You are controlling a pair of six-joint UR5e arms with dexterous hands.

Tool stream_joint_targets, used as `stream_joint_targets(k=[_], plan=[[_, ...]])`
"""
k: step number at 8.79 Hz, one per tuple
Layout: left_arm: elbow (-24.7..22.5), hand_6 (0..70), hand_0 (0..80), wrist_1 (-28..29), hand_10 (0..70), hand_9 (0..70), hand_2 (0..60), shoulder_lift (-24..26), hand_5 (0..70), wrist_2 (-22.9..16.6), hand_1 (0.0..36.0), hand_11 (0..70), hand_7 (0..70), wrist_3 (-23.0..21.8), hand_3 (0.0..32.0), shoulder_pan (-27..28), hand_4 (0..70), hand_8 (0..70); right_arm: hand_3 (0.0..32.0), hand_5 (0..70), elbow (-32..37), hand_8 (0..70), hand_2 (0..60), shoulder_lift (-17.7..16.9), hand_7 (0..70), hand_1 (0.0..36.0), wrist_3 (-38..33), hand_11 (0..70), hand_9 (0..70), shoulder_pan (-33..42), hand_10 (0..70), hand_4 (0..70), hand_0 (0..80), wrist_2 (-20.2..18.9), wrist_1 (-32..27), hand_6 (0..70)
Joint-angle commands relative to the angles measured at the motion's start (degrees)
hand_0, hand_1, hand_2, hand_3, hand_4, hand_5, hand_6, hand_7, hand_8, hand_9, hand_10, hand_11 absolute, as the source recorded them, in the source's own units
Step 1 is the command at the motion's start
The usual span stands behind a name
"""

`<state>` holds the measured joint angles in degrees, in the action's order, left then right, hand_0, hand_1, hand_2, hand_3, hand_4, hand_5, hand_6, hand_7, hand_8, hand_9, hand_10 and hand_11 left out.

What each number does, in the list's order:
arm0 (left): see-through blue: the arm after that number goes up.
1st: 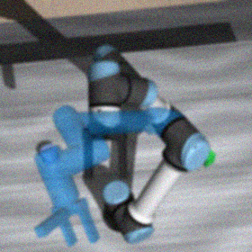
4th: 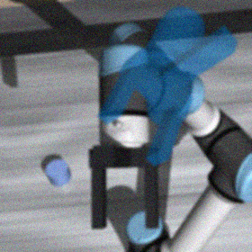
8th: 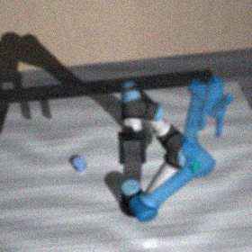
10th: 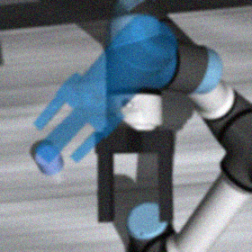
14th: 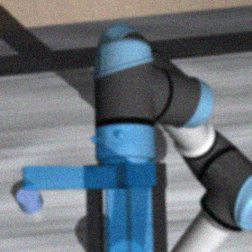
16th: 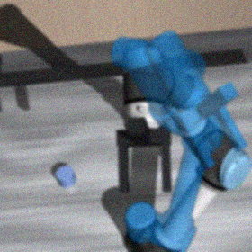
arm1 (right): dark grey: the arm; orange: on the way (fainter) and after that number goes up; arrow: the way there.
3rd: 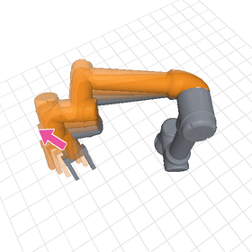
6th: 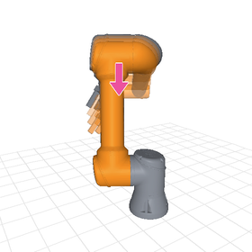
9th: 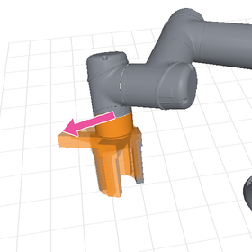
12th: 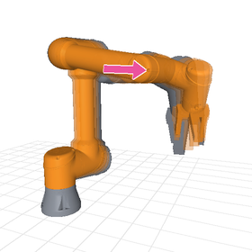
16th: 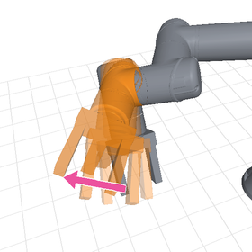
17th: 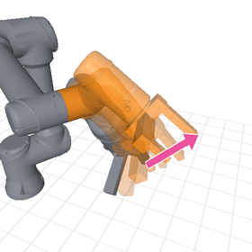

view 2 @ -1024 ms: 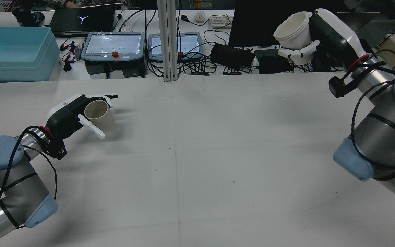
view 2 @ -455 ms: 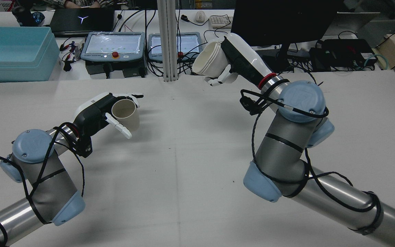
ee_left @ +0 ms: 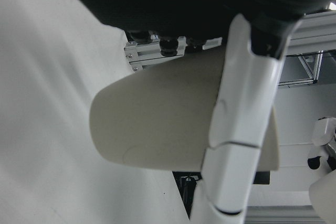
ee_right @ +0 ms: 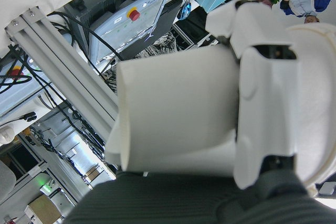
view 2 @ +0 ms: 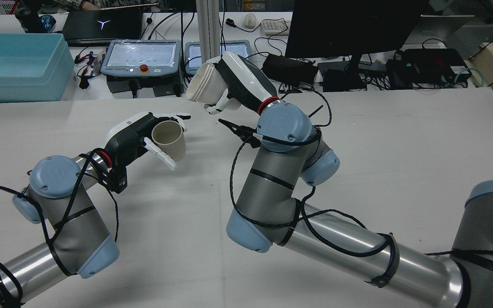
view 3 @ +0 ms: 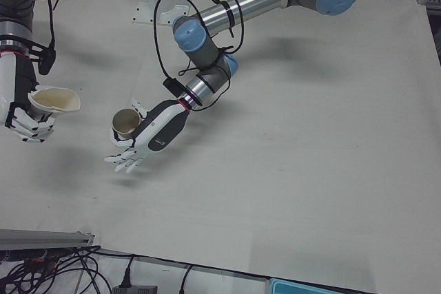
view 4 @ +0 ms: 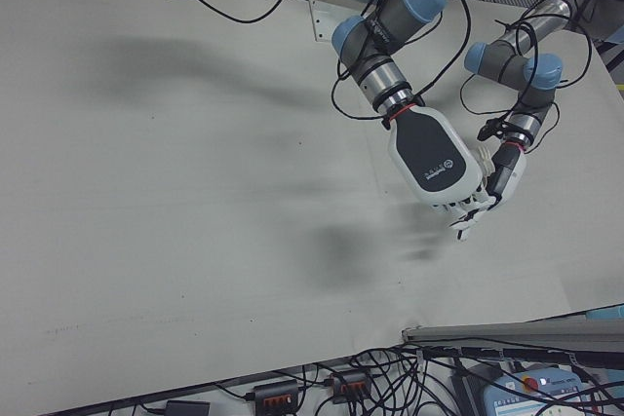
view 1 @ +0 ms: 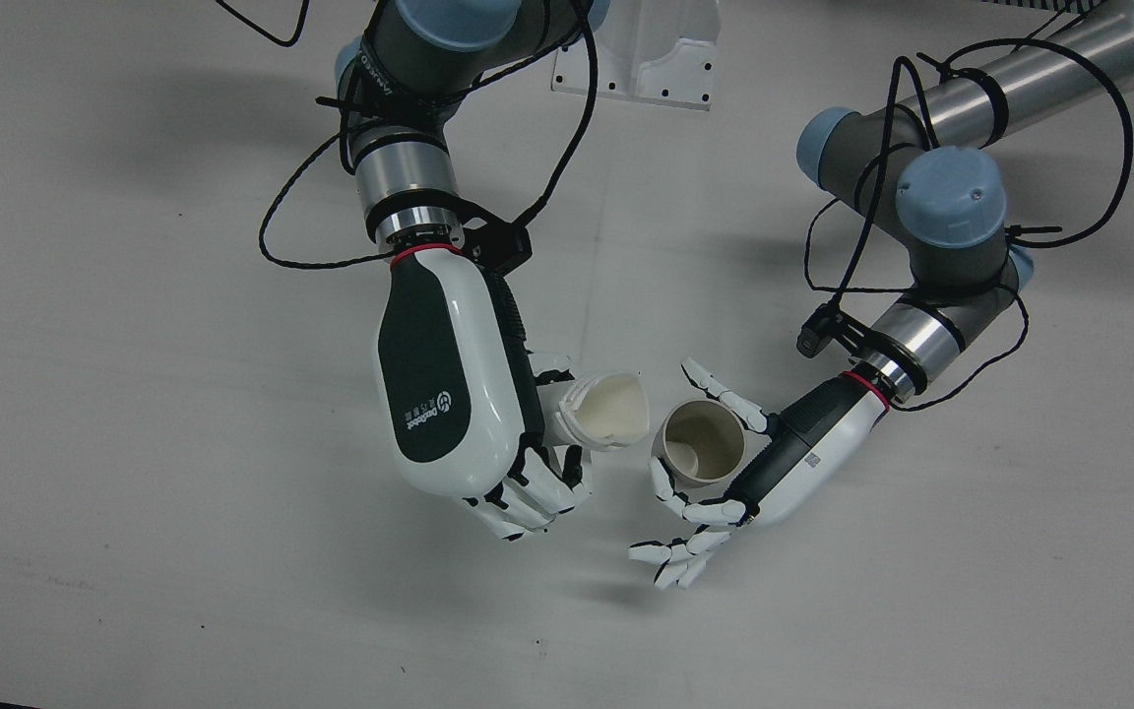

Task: Pour water
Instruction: 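Carry both cups back toward their starting spots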

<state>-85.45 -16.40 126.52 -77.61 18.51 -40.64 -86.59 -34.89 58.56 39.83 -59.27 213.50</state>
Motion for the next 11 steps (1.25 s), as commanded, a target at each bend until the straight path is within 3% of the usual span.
stream_joint_targets(k=[1,3,4,5,6,7,8,9,11], plan=[[0.29,11.4,80.0,-0.13,0.2,3.9,0.0,0.22,70.0,0.00,16.9,2.1,21.3,-0.14,0.0,-0.32,52.2,6.9,0.0,70.0,-2.32,37.6,60.0,-1.04,70.0,36.0,0.69,70.0,49.9,-1.25,51.0,70.0,80.0,0.12,0.25,65.5],[-0.07,10.9,80.0,0.92,0.4,3.8,0.0,-0.39,70.0,0.00,16.1,2.4,20.6,-2.76,0.0,-1.37,50.7,6.7,0.0,70.0,-19.23,37.4,60.0,-13.92,70.0,35.3,-1.59,70.0,50.0,4.77,56.6,65.5,79.5,2.74,-0.10,63.7],[-0.24,10.2,80.0,1.71,0.3,3.6,0.0,-1.87,70.0,0.09,15.7,2.2,19.6,-4.52,0.0,-2.77,48.7,6.6,0.0,70.0,-25.32,37.6,58.4,-21.64,70.0,31.9,-6.91,70.0,50.4,9.51,60.2,61.1,69.6,2.49,-0.10,63.1],[-0.76,10.3,80.0,3.55,0.3,3.6,0.0,-4.33,70.0,0.00,15.7,2.2,19.7,-5.06,0.0,-4.78,48.6,6.6,0.0,70.0,-28.34,37.6,54.1,-29.55,70.0,27.9,-16.62,70.0,50.6,14.08,63.2,54.0,61.4,0.75,-0.19,61.3],[-1.38,10.6,80.0,5.05,0.3,3.7,0.0,-7.31,70.0,0.00,15.6,2.2,20.3,-5.06,0.0,-6.54,49.5,6.6,0.0,70.0,-28.72,37.4,50.5,-36.33,70.0,24.6,-24.81,70.0,50.7,20.66,65.6,44.7,57.1,-3.62,-0.45,58.2],[-1.47,10.9,80.0,8.11,0.3,3.8,0.0,-11.69,70.0,-0.09,15.7,2.2,20.6,-5.24,0.0,-7.69,49.9,6.7,0.0,70.0,-28.72,37.5,46.8,-40.66,70.0,21.4,-26.11,70.0,51.2,28.47,68.3,34.4,53.2,-11.41,-1.23,53.6],[-1.30,10.9,80.0,10.57,0.3,3.8,0.0,-14.60,70.0,-0.09,15.1,2.2,20.7,-5.67,0.0,-8.75,49.9,6.7,0.0,70.0,-27.76,38.6,43.8,-44.53,67.5,18.7,-26.56,70.0,52.7,34.46,70.0,29.7,50.7,-16.62,-5.68,51.8],[-1.30,10.9,80.0,13.47,0.4,3.8,0.0,-18.37,70.0,-0.61,14.9,2.3,20.7,-5.76,0.0,-10.76,49.9,6.6,0.0,70.0,-24.27,39.5,42.5,-50.66,67.2,17.3,-28.48,70.0,53.6,39.65,70.0,29.1,49.9,-20.50,-14.77,52.3],[-0.68,11.0,80.0,19.10,0.8,4.2,0.0,-25.06,70.0,-2.46,14.0,2.8,21.0,-5.50,0.0,-13.75,49.2,6.7,0.0,70.0,-8.41,41.5,41.4,-56.85,68.2,15.5,-34.28,70.0,56.6,44.27,70.0,28.8,48.6,-22.99,-33.66,52.5]])
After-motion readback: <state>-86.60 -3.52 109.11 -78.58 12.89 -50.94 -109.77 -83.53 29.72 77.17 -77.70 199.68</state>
